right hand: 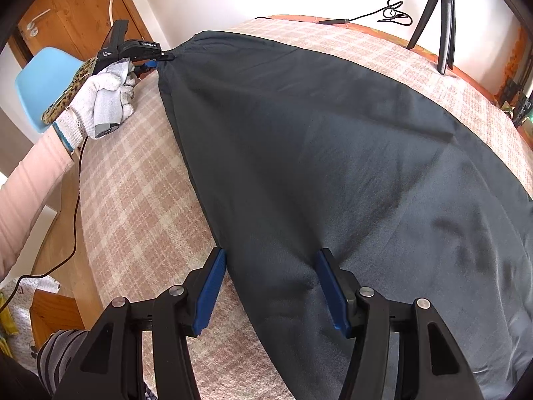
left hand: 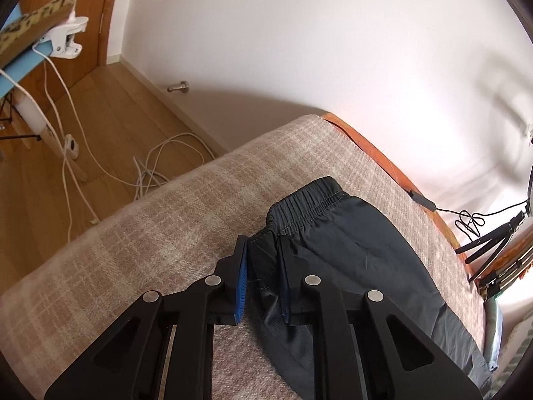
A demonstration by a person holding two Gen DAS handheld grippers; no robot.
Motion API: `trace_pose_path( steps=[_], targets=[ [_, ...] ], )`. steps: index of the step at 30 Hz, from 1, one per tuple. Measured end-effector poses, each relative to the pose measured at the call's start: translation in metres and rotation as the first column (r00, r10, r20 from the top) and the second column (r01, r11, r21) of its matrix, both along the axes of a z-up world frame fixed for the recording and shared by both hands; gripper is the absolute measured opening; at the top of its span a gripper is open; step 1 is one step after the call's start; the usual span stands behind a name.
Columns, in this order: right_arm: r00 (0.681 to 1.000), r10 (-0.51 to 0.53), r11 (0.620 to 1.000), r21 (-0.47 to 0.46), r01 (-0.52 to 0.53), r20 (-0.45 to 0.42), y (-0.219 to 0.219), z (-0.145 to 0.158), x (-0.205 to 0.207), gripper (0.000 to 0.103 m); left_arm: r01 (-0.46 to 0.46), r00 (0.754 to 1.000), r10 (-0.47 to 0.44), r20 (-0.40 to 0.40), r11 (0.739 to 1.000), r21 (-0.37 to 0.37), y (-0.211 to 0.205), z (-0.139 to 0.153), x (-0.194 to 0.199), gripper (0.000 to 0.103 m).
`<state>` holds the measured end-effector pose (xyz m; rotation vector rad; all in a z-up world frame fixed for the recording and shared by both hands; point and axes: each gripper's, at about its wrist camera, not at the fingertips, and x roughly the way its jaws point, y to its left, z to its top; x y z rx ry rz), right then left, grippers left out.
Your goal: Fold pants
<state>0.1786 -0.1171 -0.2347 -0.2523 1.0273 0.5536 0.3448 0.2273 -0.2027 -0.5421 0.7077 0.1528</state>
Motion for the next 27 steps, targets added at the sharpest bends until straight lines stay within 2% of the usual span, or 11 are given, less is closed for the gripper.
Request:
trace_pose_path(
  steps=[3,6,8,12,14,17,19,22,23,24,27],
  targets=[
    [1.0,-0.004,1.0,0.013,0.004,-0.01,-0.004,0.0,-0.001,0.059,0.012,0.999,-0.016,0.047,0.997,0.081,-0.014,0.016,-0.002,0.013],
    [0.999,-0.02,0.998,0.063,0.022,-0.035,-0.013,0.003,0.0,0.058,0.062,0.991,-0.085,0.1,0.974,0.217,-0.043,0.038,-0.008,0.013],
    [0.998,-0.047,0.992,0.116,0.053,-0.05,-0.023,0.009,0.002,0.058,0.116,0.978,-0.163,0.133,0.946,0.304,-0.069,0.052,-0.018,0.013],
    [0.995,-0.091,0.974,0.204,0.095,-0.03,-0.042,0.027,0.008,0.058,0.215,0.934,-0.32,0.158,0.857,0.469,-0.13,0.067,-0.042,0.013],
    [0.992,-0.123,0.962,0.244,0.124,-0.019,-0.05,0.038,0.016,0.059,0.264,0.905,-0.4,0.145,0.796,0.545,-0.161,0.066,-0.054,0.013],
    [0.986,-0.165,0.932,0.324,0.163,-0.023,-0.061,0.055,0.034,0.063,0.344,0.854,-0.514,0.085,0.678,0.649,-0.207,0.055,-0.073,0.013],
    [0.983,-0.179,0.909,0.378,0.178,-0.032,-0.066,0.063,0.047,0.065,0.387,0.817,-0.577,0.024,0.578,0.718,-0.236,0.043,-0.085,0.013],
    [0.982,-0.183,0.877,0.441,0.188,-0.054,-0.066,0.069,0.067,0.067,0.412,0.758,-0.648,-0.071,0.392,0.823,-0.274,0.021,-0.108,0.013],
    [0.982,-0.178,0.87,0.456,0.188,-0.066,-0.064,0.07,0.075,0.068,0.419,0.74,-0.666,-0.096,0.343,0.841,-0.284,0.015,-0.114,0.013],
    [0.982,-0.172,0.864,0.465,0.19,-0.082,-0.058,0.067,0.082,0.068,0.427,0.723,-0.681,-0.117,0.307,0.851,-0.291,0.01,-0.12,0.013],
    [0.979,-0.144,0.846,0.496,0.196,-0.142,-0.043,0.057,0.103,0.069,0.421,0.699,-0.7,-0.149,0.234,0.876,-0.304,0.002,-0.131,0.013]
  ],
)
